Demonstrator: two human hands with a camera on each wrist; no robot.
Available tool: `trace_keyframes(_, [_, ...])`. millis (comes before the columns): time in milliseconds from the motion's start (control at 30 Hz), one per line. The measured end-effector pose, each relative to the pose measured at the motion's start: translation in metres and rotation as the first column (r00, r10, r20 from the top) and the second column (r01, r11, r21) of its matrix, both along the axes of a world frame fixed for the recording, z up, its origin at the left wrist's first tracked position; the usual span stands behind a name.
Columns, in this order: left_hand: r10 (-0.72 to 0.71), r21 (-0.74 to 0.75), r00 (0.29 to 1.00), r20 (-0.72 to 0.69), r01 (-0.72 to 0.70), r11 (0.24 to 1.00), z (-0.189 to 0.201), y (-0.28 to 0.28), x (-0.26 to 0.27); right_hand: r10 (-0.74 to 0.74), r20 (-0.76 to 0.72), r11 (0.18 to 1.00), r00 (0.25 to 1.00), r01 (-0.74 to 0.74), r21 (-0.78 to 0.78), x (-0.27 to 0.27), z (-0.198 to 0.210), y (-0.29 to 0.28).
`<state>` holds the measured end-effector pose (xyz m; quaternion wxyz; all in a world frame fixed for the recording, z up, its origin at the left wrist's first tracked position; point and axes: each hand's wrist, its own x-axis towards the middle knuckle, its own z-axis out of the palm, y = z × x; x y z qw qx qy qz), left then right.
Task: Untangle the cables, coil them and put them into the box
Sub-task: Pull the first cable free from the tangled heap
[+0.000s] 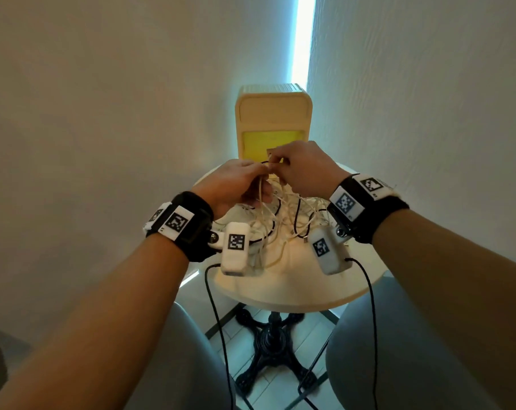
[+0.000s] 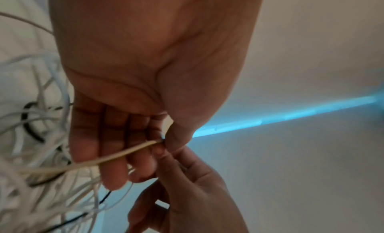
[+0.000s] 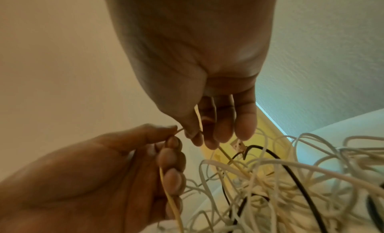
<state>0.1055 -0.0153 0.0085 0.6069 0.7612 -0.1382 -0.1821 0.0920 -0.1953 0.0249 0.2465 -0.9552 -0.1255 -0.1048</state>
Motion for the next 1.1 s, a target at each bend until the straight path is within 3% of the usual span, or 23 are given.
trace_keyframes(233, [0.027,-0.249,0.999,-0.017,-0.031,0.968,-0.011,-0.004,-0.004,-0.009,0.010,0.945,1.000,0.005,0.327,-0.005,0.052,-0.003])
trace_keyframes(433, [0.070,-0.194,0.997,-0.019,-0.073,0.978,-0.027,0.000,-0.006,-0.221,0.174,0.813,0.960,0.083,0.577,-0.001,0.088,-0.019])
trace_keyframes(500, [0.153,-0.171,0.988,0.016,-0.148,0.974,-0.026,0.000,-0.004,-0.177,0.108,0.866,0.978,0.103,0.490,-0.003,0.089,-0.024])
trace_keyframes(567, [0.221,-0.160,0.973,0.068,-0.208,0.965,-0.020,-0.002,-0.002,-0.108,-0.100,0.978,0.989,0.123,0.168,-0.010,0.087,-0.026])
trace_keyframes(600, [0.249,-0.161,0.964,0.094,-0.232,0.959,-0.016,-0.004,-0.001,-0.120,-0.187,0.993,0.975,0.119,-0.018,-0.013,0.085,-0.026])
trace_keyframes(667, [0.301,-0.171,0.943,0.142,-0.276,0.946,-0.009,-0.008,0.002,-0.134,-0.144,0.970,0.981,0.100,-0.221,-0.017,0.082,-0.022])
trace_keyframes(733, [0.340,-0.176,0.923,0.178,-0.310,0.934,-0.002,-0.012,0.007,-0.072,0.022,0.978,0.997,0.075,-0.193,-0.023,0.085,-0.018])
trace_keyframes(767, [0.358,-0.173,0.914,0.189,-0.328,0.929,0.000,-0.014,0.010,-0.019,0.036,0.980,0.999,0.026,-0.196,-0.026,0.088,-0.017])
trace_keyframes(867, [0.398,-0.151,0.896,0.199,-0.373,0.915,0.005,-0.014,0.018,0.047,-0.150,0.899,0.988,-0.108,-0.425,-0.035,0.099,-0.018])
trace_keyframes(900, [0.393,-0.146,0.896,0.207,-0.368,0.918,0.007,-0.014,0.019,0.030,-0.153,0.873,0.988,-0.100,-0.477,-0.036,0.100,-0.018])
trace_keyframes(1000, [0.312,-0.175,0.912,0.267,-0.273,0.946,0.018,-0.017,0.013,-0.003,0.032,0.879,0.999,0.018,-0.477,-0.033,0.095,-0.011])
trace_keyframes(1100, [0.236,-0.187,0.906,0.351,-0.179,0.966,0.034,-0.022,0.006,-0.044,-0.023,0.890,0.999,0.028,-0.456,-0.021,0.076,-0.005])
